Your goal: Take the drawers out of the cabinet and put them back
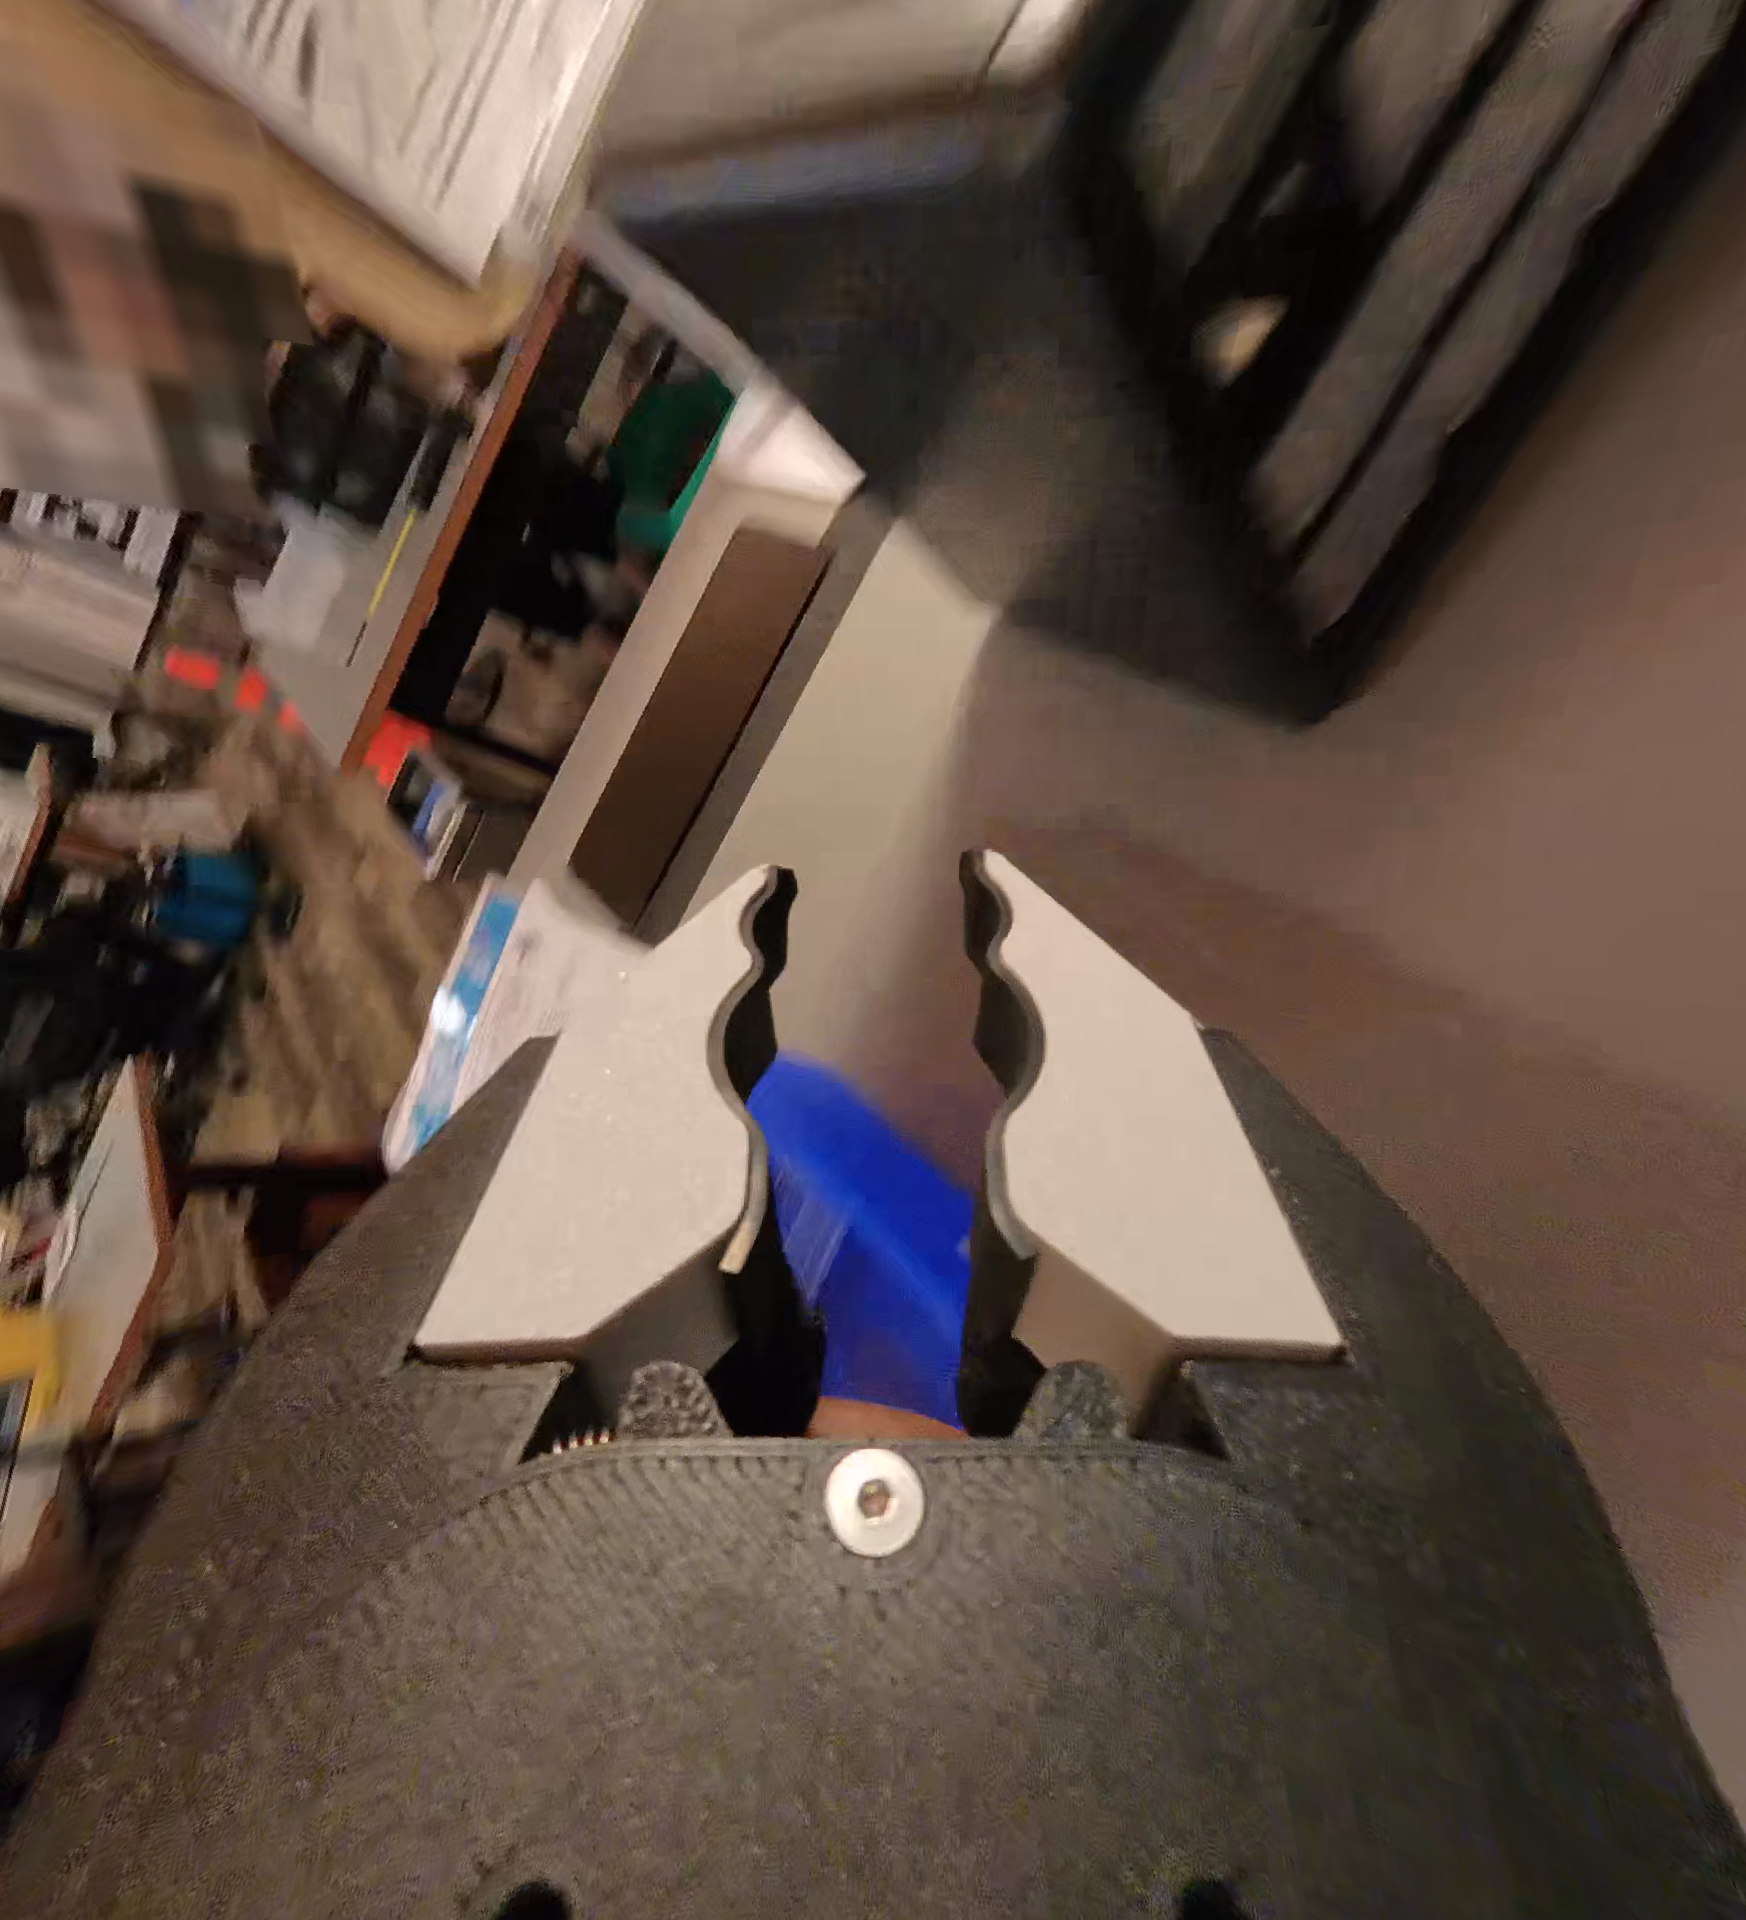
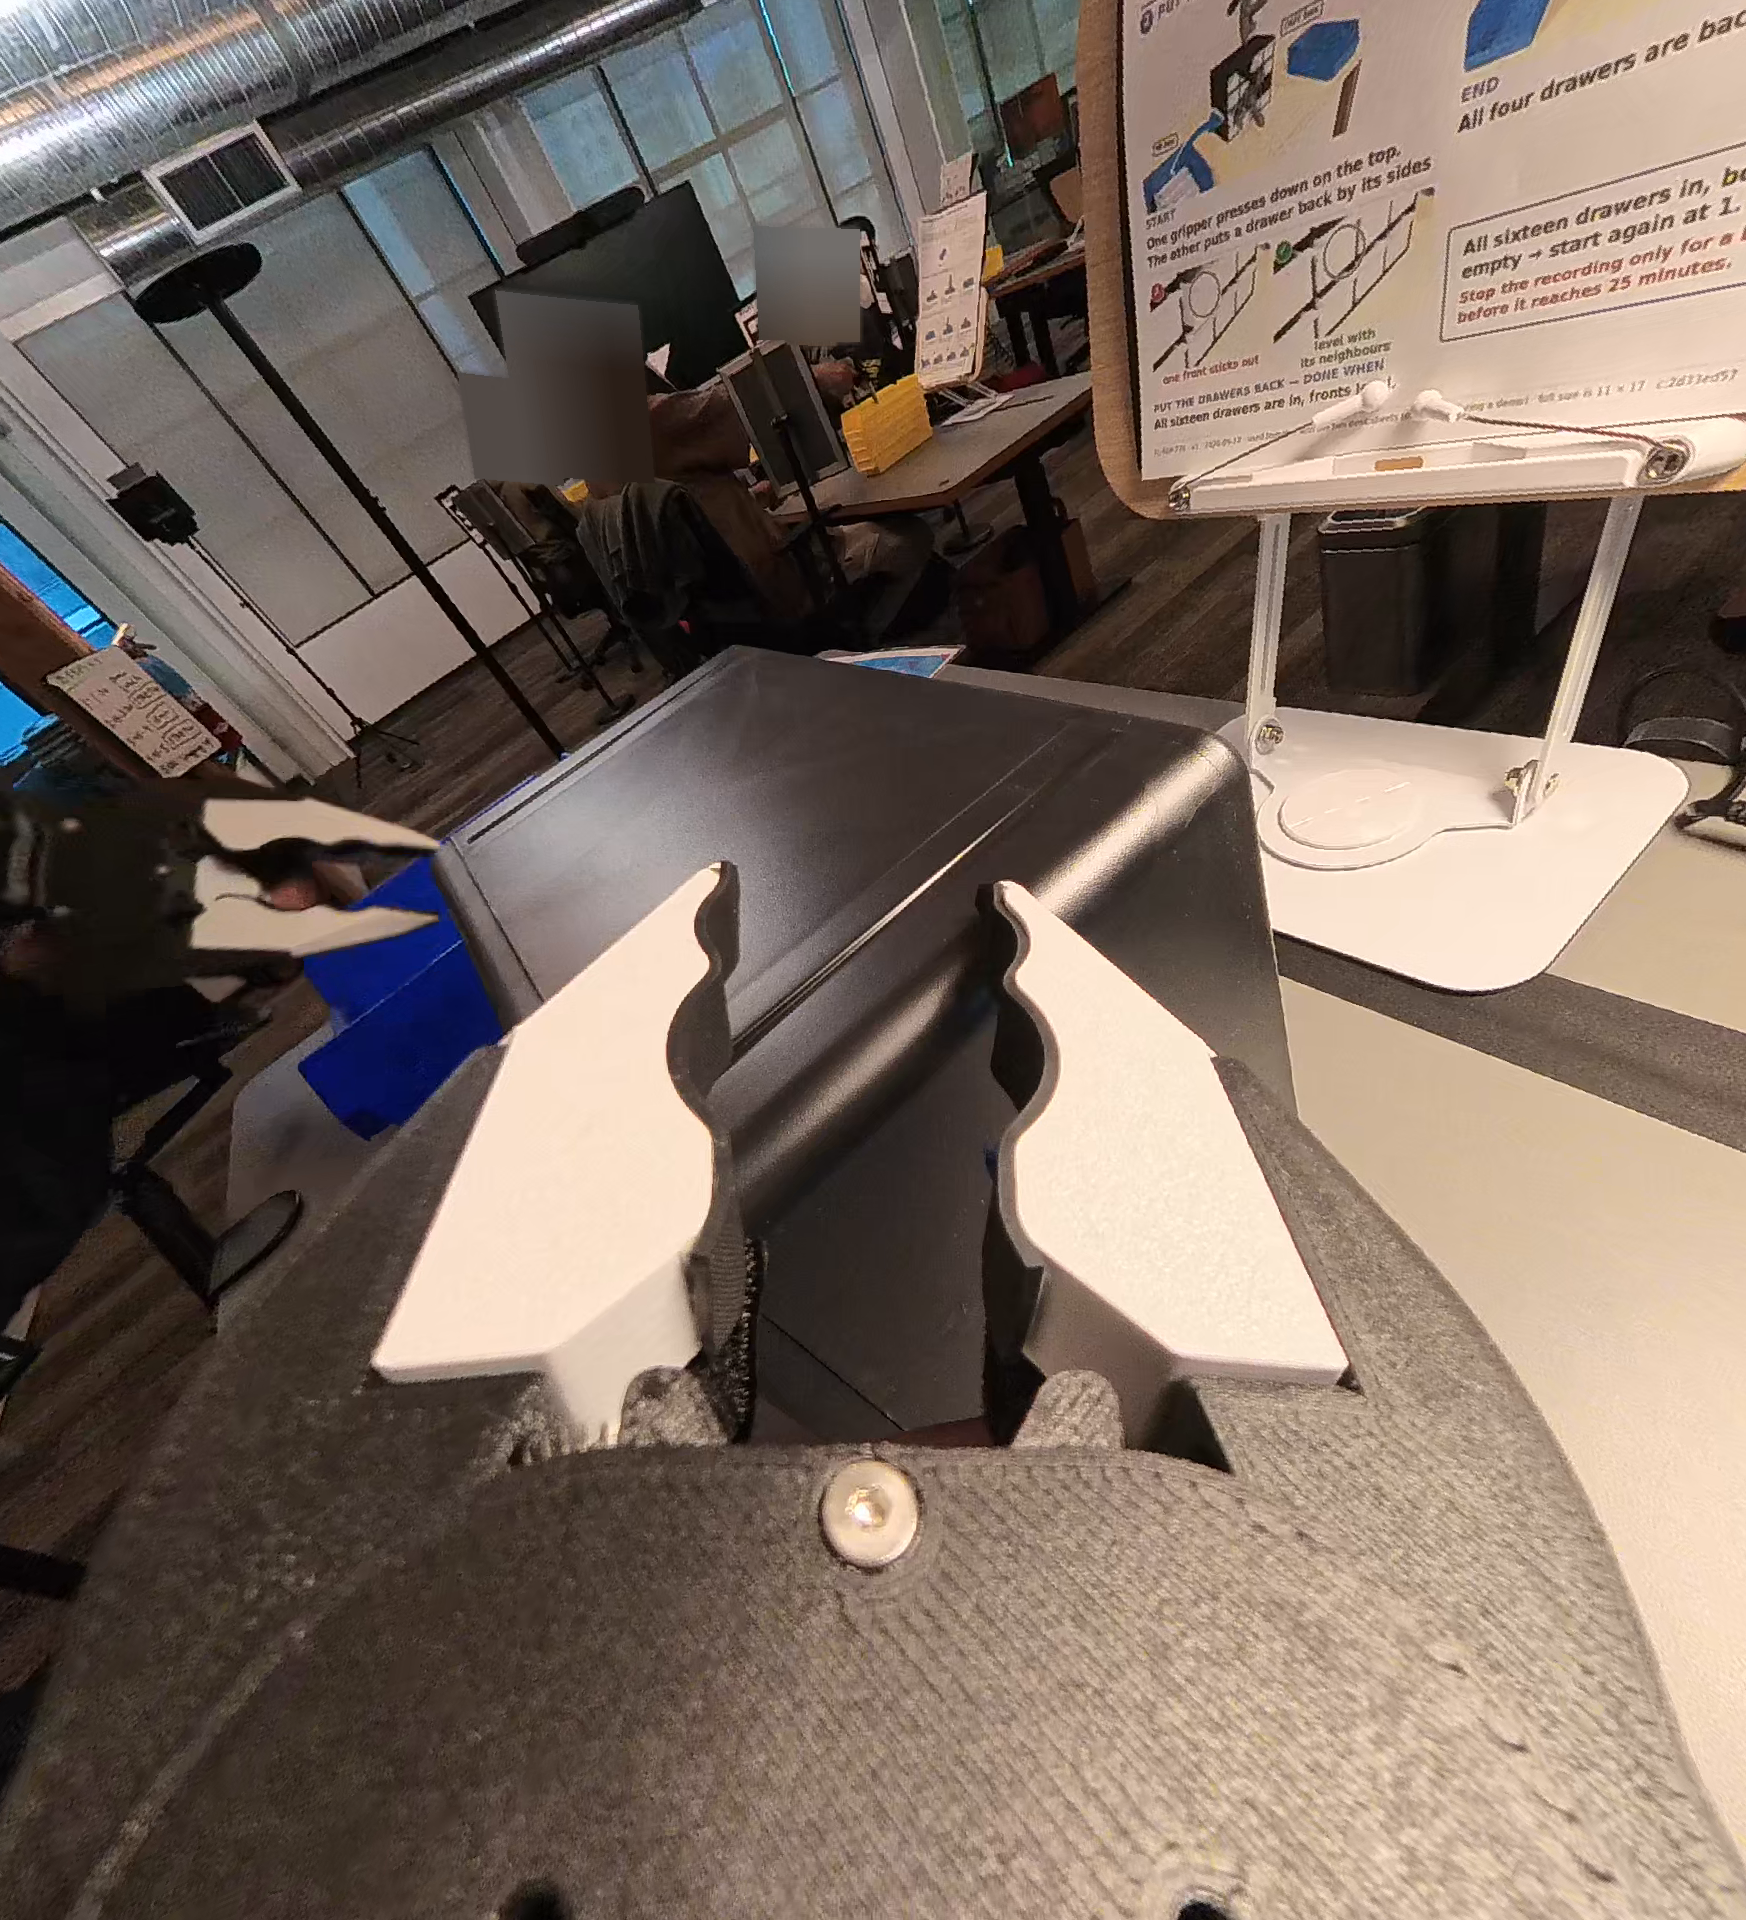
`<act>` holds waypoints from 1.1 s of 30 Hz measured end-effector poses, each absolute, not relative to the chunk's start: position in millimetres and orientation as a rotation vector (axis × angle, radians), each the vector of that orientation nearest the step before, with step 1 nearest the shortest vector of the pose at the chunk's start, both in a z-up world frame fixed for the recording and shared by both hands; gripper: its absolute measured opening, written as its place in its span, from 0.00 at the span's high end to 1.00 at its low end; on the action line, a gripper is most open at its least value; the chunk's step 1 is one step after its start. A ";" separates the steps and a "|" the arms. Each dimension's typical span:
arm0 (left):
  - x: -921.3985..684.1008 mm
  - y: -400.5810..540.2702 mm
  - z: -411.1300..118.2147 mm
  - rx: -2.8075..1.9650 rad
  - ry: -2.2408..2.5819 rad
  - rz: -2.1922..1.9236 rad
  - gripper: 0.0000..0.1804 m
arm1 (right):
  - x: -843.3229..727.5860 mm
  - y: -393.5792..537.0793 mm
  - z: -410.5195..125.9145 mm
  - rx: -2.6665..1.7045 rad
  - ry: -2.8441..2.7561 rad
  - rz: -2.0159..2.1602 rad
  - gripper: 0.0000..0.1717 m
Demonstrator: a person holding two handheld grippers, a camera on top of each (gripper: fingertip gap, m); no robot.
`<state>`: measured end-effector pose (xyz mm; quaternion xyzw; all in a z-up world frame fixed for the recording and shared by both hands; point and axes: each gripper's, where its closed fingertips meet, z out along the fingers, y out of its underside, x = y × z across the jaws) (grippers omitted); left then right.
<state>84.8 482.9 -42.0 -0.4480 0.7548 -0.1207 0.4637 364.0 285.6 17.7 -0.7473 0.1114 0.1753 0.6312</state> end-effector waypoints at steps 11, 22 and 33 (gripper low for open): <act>-13.7 666.1 -160.3 -1.635 1.810 -0.016 0.68 | 364.0 285.5 17.9 -1.708 0.253 0.402 0.71; -34.0 700.0 -203.1 -1.809 1.866 0.227 0.88 | 363.6 285.8 18.8 -1.703 0.242 0.402 0.71; -36.0 625.2 -123.3 -1.925 1.682 0.141 0.99 | 363.8 285.6 18.8 -1.704 0.249 0.393 0.72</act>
